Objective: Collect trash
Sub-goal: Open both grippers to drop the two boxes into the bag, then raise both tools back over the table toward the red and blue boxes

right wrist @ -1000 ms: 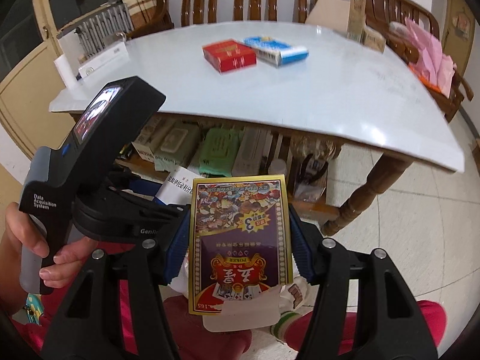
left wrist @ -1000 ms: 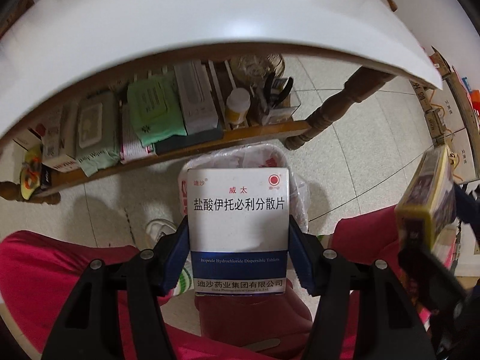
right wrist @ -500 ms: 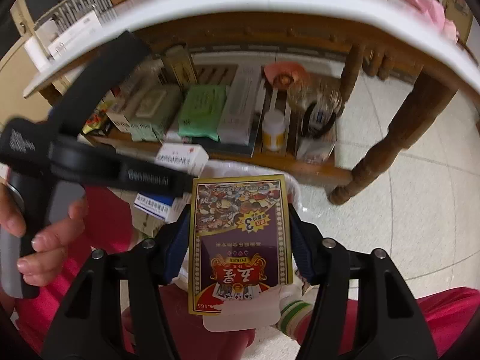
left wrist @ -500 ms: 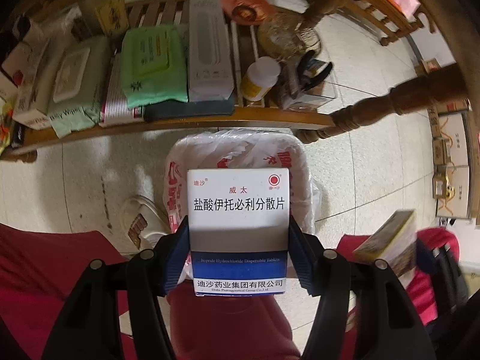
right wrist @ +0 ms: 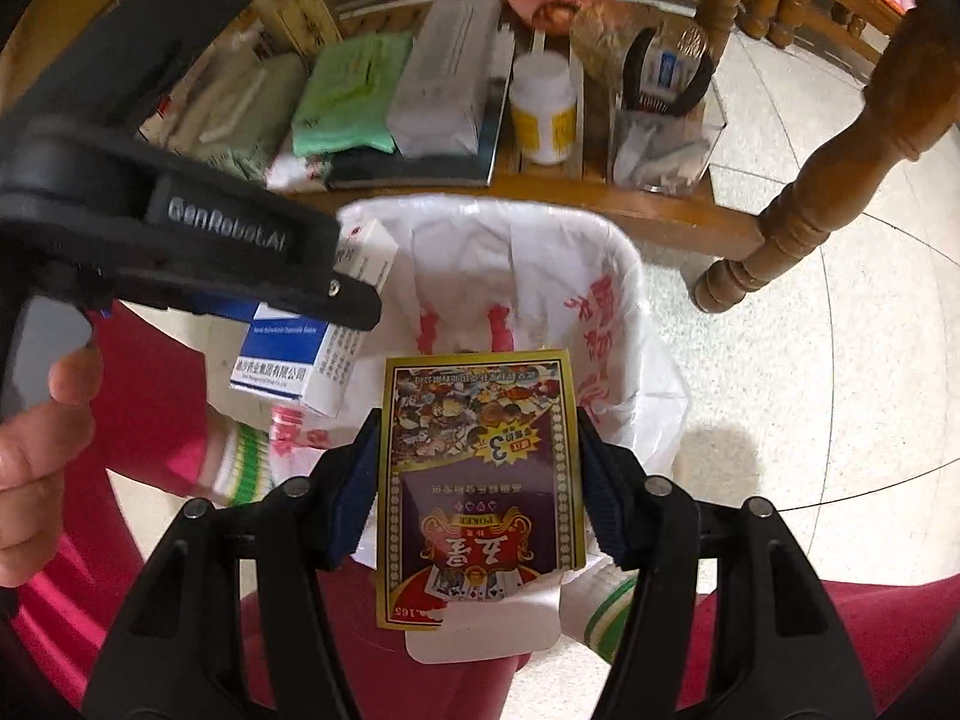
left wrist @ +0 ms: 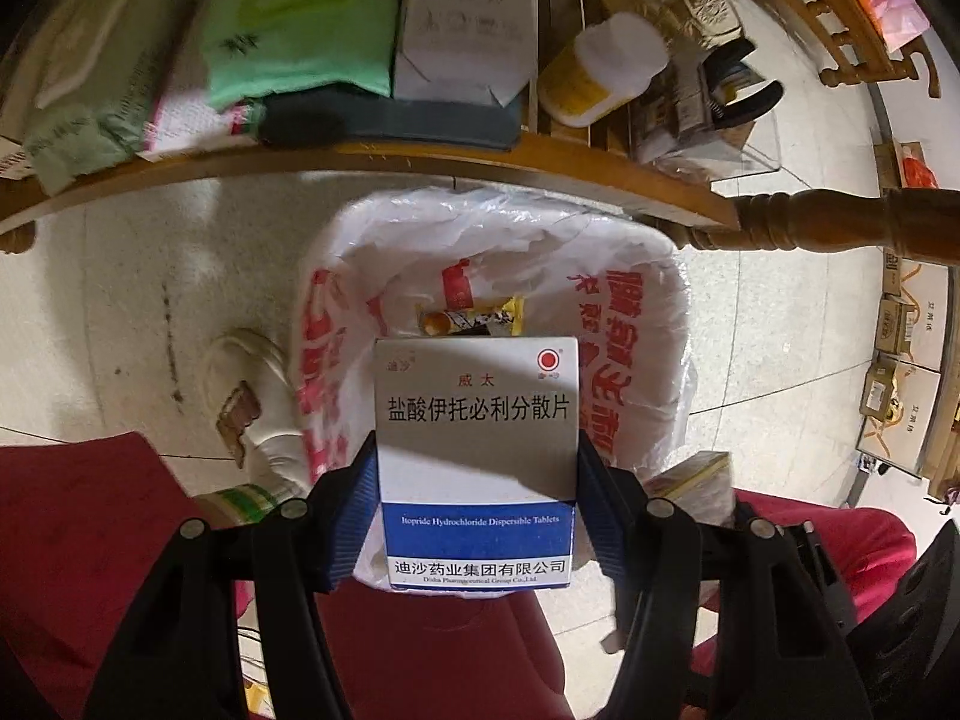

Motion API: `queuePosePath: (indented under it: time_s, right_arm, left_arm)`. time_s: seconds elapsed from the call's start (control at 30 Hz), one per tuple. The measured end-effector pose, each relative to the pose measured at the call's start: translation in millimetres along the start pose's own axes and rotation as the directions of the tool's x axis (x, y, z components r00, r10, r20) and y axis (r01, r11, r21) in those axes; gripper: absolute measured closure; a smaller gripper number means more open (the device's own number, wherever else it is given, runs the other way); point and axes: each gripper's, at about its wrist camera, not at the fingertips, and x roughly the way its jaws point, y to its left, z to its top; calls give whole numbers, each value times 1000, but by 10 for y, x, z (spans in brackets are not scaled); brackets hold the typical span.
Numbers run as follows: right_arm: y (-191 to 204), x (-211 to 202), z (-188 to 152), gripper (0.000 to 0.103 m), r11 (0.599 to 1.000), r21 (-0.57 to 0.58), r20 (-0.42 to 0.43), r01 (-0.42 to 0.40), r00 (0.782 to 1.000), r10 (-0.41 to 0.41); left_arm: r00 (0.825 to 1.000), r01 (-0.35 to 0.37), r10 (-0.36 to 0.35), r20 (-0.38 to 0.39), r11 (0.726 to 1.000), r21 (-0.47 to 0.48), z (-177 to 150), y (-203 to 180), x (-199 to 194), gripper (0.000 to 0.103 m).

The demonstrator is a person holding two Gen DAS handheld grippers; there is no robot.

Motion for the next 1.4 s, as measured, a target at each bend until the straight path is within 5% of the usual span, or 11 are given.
queuePosePath:
  time_s: [0.4,0.53,0.77,1.07,1.4]
  right_arm:
    - [44,358,-8,44,999,3,-98,-36,995,36]
    - [30,380,-9,24,998,25,-103,-58,993,61]
    - [0,306,14,24,998,31,-80,-57,995,60]
    - [6,98,10,24,998,13,-41,-68,997,68]
    - [-15,-1034,-78,24,992,-109,123,-63,990,76]
  left_arm:
    - [993,-22,14,-115,997,-67,195,94,374,38]
    - [990,-23,11,-137,996,-84,214,107,411,27]
    - [990,-37,25,-139,996,-83,218,111,384,24]
    - [987,-159,159,-17,986,-41,60,23,-6,24]
    - [936,-298,290,200,955,9,-542,-177,-929,24]
